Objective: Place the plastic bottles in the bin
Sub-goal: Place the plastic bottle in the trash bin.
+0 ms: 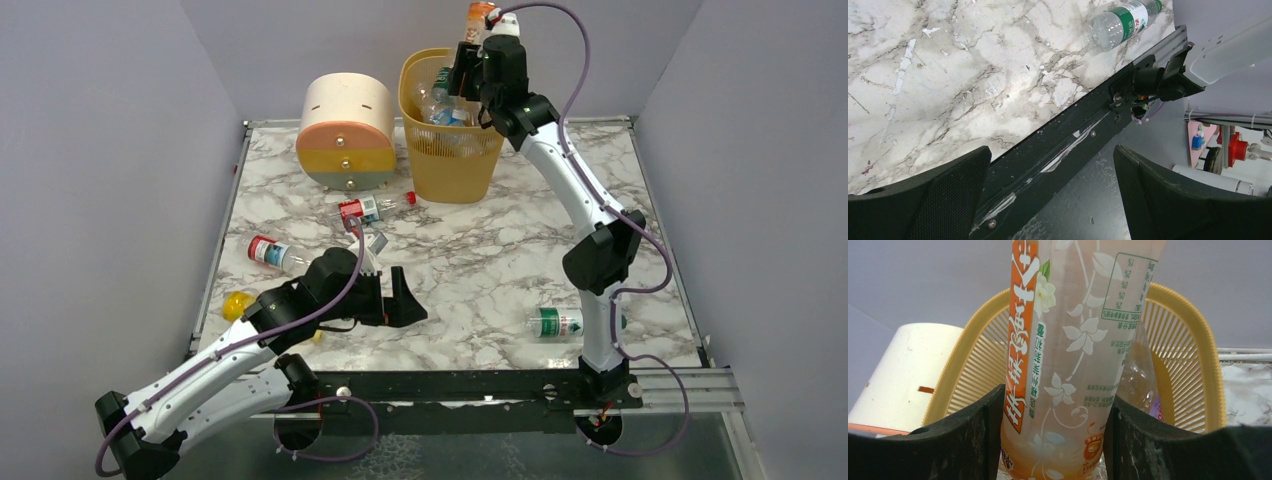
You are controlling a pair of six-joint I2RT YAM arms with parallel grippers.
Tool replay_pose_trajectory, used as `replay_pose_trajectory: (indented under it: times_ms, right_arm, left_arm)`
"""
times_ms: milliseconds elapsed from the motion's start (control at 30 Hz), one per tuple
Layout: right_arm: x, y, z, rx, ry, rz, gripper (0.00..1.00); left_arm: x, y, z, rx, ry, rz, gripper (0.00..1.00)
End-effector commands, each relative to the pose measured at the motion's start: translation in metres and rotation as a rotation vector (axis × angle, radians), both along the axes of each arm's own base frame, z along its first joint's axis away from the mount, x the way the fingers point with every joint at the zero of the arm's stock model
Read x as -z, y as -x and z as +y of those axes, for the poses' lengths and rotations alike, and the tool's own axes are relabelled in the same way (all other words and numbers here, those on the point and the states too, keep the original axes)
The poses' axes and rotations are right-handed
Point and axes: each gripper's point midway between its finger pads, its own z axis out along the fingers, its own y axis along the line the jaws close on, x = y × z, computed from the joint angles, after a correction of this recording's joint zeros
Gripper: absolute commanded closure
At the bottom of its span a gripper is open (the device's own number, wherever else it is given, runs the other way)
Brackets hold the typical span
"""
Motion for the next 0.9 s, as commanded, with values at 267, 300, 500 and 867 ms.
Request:
replay_pose_trajectory:
  times_ms: [267,300,500,867]
  right_arm:
    - [-0.014,0.013,-0.013,0.044,0.019,-0.006,0.23]
    - [-0.016,0.015,-0.014,0.042,0.018,-0.007,0.22]
    - [-0.022,0.023,-0.014,0.023,0.011,-0.006,0.17]
    - [-0.077,0.067,-0.02,-0.044,-0.077,-0.024,0.1]
  left_arm:
    - [-0.009,0.002,-0.002,0.005,0.051,-0.011,0.01]
    - [-0.01,0.003,-0.002,0.004,0.054,-0.011,0.01]
    - [-0.012,0.004,-0.001,0.0,0.065,-0.012,0.01]
    - [-0.019,0.003,0.002,-0.009,0.063,-0.028,0.01]
